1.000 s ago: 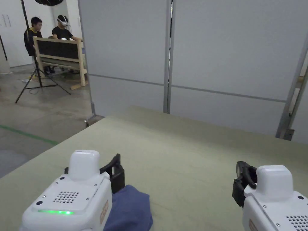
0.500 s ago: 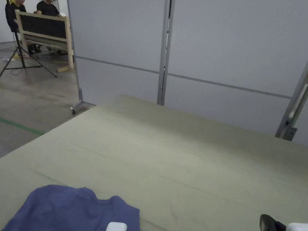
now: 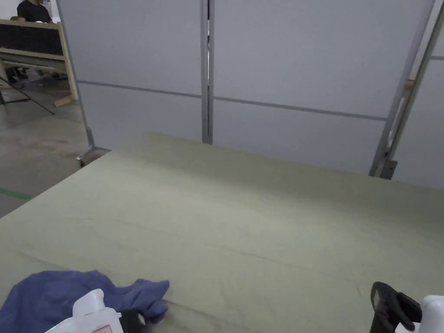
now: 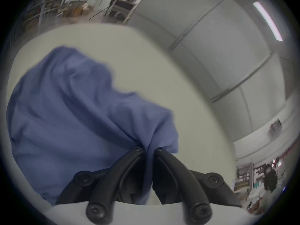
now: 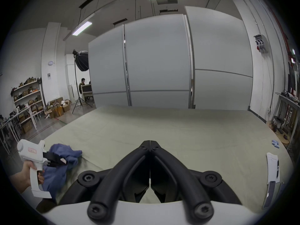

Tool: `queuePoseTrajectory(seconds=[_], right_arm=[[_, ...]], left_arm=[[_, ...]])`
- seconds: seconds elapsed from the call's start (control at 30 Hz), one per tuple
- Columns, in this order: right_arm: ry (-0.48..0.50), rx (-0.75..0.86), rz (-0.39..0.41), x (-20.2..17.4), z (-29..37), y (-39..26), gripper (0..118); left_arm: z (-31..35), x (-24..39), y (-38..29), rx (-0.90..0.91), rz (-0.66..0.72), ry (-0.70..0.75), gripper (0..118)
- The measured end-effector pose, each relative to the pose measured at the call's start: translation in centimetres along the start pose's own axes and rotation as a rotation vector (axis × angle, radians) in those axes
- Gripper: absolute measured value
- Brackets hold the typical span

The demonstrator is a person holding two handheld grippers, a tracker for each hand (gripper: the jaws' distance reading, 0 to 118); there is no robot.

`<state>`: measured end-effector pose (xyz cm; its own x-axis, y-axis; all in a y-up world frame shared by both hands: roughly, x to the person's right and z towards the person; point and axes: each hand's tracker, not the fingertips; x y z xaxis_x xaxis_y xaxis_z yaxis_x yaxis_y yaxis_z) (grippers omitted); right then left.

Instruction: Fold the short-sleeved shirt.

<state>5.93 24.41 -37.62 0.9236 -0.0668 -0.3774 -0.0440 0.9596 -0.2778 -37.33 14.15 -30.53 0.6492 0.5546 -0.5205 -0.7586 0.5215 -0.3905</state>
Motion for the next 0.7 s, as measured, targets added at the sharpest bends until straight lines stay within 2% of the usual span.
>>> queuePoseTrajectory(seconds=[0.03,0.1,0.2,0.3,0.43,0.5,0.6,0.7], right_arm=[[-0.005,0.016,-0.004,0.6,0.8,0.4,2],[-0.029,0.052,-0.015,1.9,2.5,1.1,2],[-0.057,0.112,-0.049,4.3,5.6,2.0,2],[-0.115,0.147,-0.035,6.9,8.8,2.6,2],[-0.205,0.159,-0.034,10.6,12.7,2.2,2],[-0.253,0.151,-0.045,12.3,14.5,1.7,2],[-0.311,0.116,-0.045,14.4,16.2,0.5,2],[-0.334,0.078,-0.054,15.8,17.2,-1.0,2]], left_arm=[[0.6,2.3,0.2,0.021,-0.023,-0.067,7],[1.5,7.7,-0.1,0.056,-0.100,-0.110,7],[1.9,16.1,-2.2,0.042,-0.232,-0.330,7],[1.1,24.6,-7.6,-0.012,-0.428,-0.484,7],[-1.8,32.5,-18.5,-0.238,-0.554,-0.624,7],[-3.6,34.2,-24.3,-0.350,-0.622,-0.648,7],[-7.0,34.1,-32.8,-0.540,-0.708,-0.548,7],[-9.5,30.4,-38.1,-0.710,-0.649,-0.419,8]])
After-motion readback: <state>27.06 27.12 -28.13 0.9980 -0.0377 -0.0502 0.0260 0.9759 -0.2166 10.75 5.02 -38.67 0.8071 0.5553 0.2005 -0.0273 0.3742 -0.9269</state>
